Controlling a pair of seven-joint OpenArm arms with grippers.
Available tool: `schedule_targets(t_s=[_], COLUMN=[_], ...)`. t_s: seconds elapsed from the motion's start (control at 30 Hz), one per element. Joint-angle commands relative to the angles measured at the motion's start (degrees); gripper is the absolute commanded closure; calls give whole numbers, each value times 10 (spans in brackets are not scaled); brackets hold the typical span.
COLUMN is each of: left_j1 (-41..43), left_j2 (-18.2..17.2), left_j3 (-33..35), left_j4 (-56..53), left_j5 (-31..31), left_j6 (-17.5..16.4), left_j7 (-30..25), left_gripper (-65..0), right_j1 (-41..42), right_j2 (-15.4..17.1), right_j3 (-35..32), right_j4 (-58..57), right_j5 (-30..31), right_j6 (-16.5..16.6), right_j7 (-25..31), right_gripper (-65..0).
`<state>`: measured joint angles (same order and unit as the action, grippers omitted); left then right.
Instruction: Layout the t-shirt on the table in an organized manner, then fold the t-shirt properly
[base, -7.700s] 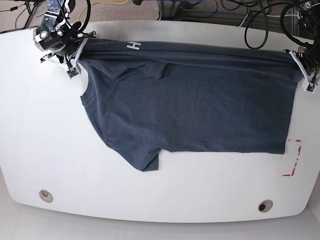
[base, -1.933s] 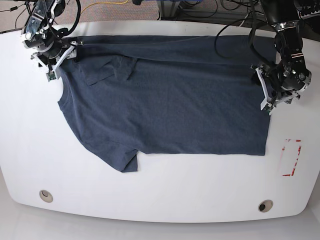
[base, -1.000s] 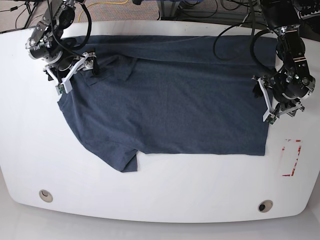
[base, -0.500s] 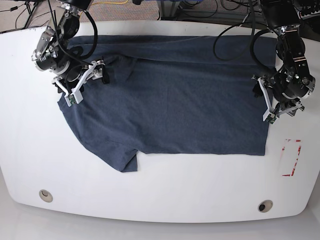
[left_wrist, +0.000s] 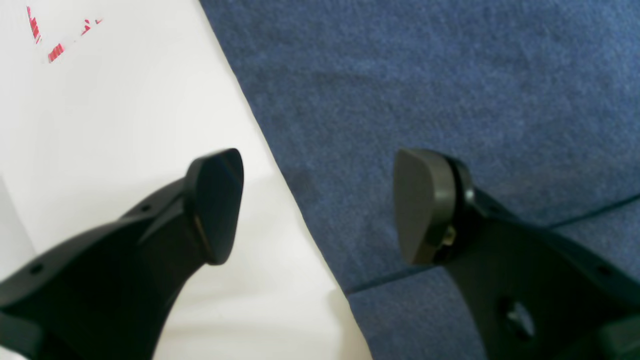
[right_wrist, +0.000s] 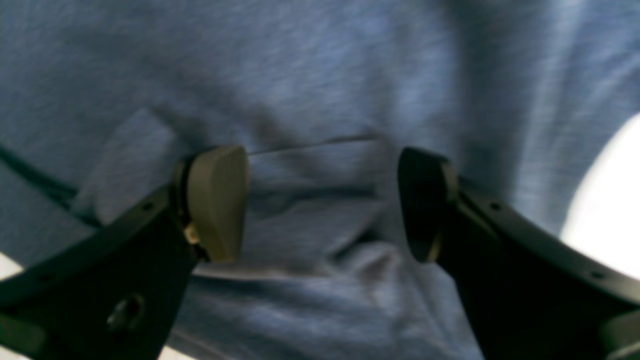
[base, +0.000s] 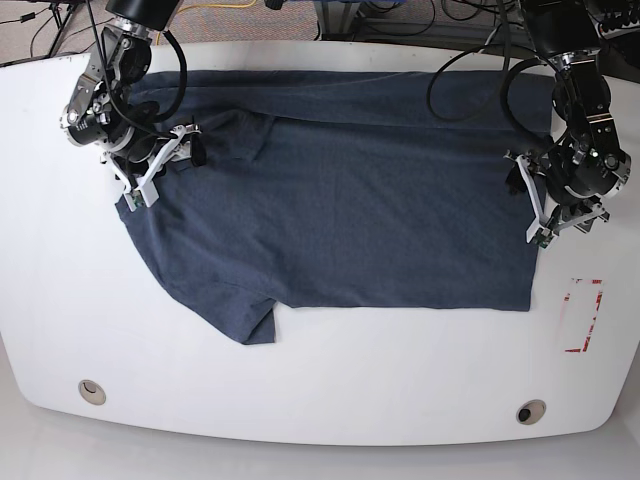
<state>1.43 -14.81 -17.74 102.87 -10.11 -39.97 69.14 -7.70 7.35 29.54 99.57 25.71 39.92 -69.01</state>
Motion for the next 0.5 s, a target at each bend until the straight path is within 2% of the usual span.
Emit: schedule_targets(t_s=[0.0,0.37,0.47], left_j1=[-7,-7,-7], left_j2=[-7,-7,-7], left_j3=[-2,-2,-2], left_j4=[12,12,12], left_j5=[-1,-1,-1], left_j6=[0,0,0], left_j7=[-5,-5,-5], left_gripper=[-439,-439,-439], right_j1=[3,-22,-27], right_j2=[8,16,16], right_j3=[1,2,2], right_j4=[10,10,10], right_j5=[5,4,4], right_j6=[1,1,1], right_j7=[9,10,10], right_gripper=[-431,-425,-377])
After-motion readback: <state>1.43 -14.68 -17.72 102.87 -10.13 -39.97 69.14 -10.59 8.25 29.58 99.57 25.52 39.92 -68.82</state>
